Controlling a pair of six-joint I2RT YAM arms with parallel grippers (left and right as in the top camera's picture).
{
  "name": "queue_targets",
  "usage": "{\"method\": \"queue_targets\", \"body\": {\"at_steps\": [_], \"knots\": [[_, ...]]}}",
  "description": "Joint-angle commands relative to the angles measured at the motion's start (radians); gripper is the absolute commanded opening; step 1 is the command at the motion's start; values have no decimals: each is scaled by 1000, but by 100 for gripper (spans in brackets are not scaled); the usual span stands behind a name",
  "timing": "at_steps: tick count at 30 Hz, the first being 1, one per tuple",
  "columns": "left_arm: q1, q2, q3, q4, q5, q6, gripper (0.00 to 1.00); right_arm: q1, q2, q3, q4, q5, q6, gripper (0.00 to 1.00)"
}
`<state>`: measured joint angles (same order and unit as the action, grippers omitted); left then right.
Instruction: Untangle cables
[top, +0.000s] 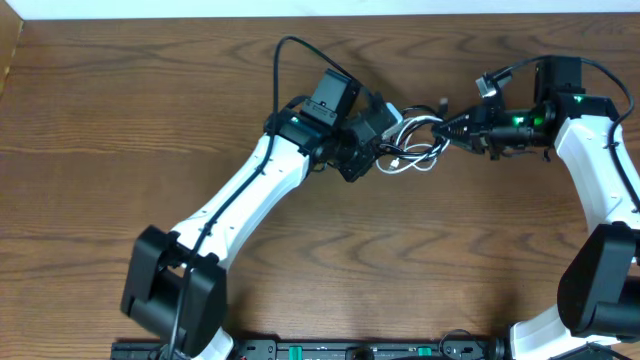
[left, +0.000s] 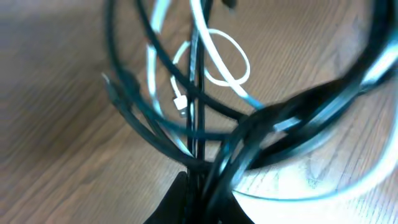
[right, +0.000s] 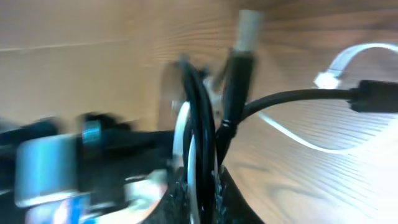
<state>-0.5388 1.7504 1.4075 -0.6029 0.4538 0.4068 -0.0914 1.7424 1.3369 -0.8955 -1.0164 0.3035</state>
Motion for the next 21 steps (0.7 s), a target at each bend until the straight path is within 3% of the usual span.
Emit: {"method": "queue_targets", "body": {"at_steps": [1,5,13,17,21], "knots": [[19,-119,1,-19,-27,-49,7,-1,-22,-2,-18,304,-24,18],[18,-205,1,-53,37,-100,7,-1,-22,-2,-53,501,-25,38],[19,-232,1,-76,88,-389,7,1,-121,28,-43,266,-138,71],[31,-230,1,-34,87,-579,7,1,-225,30,-42,199,-144,75],[66,-230,1,26,88,-809,8,10,-297,30,-40,137,-121,71]]}}
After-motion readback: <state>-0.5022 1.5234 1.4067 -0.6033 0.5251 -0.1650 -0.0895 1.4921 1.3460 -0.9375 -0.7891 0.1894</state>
